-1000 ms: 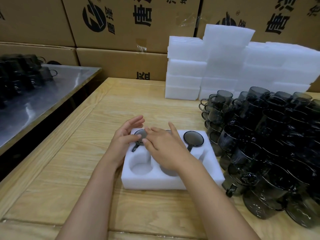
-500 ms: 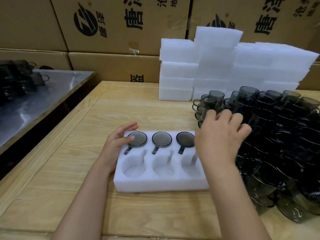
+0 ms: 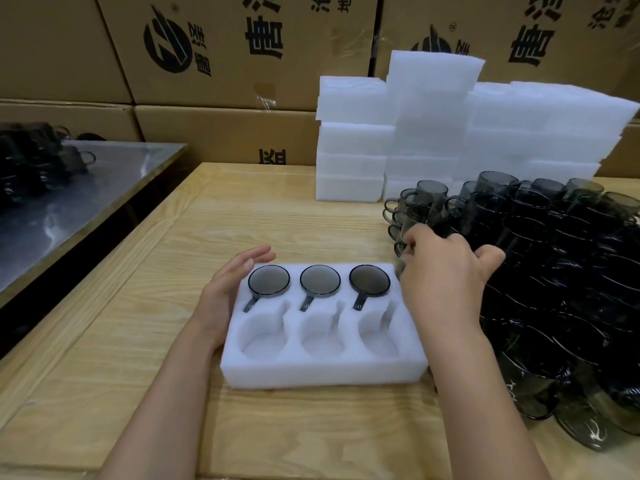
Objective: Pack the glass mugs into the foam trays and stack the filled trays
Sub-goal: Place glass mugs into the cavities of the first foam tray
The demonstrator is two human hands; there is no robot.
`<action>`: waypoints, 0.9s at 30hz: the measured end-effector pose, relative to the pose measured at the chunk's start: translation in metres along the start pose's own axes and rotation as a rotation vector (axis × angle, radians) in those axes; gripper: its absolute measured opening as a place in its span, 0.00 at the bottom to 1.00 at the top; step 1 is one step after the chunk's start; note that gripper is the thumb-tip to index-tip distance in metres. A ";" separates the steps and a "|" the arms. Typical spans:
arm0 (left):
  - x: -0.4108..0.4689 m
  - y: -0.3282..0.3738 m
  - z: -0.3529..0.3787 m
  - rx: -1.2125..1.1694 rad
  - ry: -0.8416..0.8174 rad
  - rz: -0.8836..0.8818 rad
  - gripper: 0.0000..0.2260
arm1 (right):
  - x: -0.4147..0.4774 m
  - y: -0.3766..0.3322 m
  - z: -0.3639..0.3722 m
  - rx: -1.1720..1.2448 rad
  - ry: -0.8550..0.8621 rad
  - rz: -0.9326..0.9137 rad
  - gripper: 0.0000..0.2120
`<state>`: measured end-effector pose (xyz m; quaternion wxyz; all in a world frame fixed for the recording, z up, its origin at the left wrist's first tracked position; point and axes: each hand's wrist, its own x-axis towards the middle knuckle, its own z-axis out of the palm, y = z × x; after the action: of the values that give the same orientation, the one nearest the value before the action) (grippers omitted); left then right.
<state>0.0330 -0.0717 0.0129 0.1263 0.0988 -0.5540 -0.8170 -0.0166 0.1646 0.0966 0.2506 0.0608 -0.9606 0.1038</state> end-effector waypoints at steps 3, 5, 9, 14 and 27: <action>-0.001 0.003 -0.001 0.052 -0.029 -0.020 0.19 | -0.006 -0.010 0.001 0.291 0.079 -0.108 0.16; -0.003 0.005 0.001 0.114 -0.039 -0.020 0.20 | -0.012 -0.017 0.006 0.409 0.119 -0.202 0.15; -0.009 0.022 0.007 0.423 0.011 0.159 0.21 | -0.025 -0.024 0.017 0.568 0.148 -0.344 0.09; -0.017 0.041 0.046 0.881 -0.283 0.430 0.31 | -0.030 -0.025 0.021 0.747 0.135 -0.376 0.10; -0.014 0.013 0.096 0.659 -0.266 0.410 0.27 | -0.021 -0.008 0.012 0.869 -0.091 -0.201 0.19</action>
<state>0.0187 0.0122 0.0600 0.1753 -0.0850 -0.8058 -0.5593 -0.0025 0.1556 0.0777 0.1682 0.2581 -0.8273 0.4698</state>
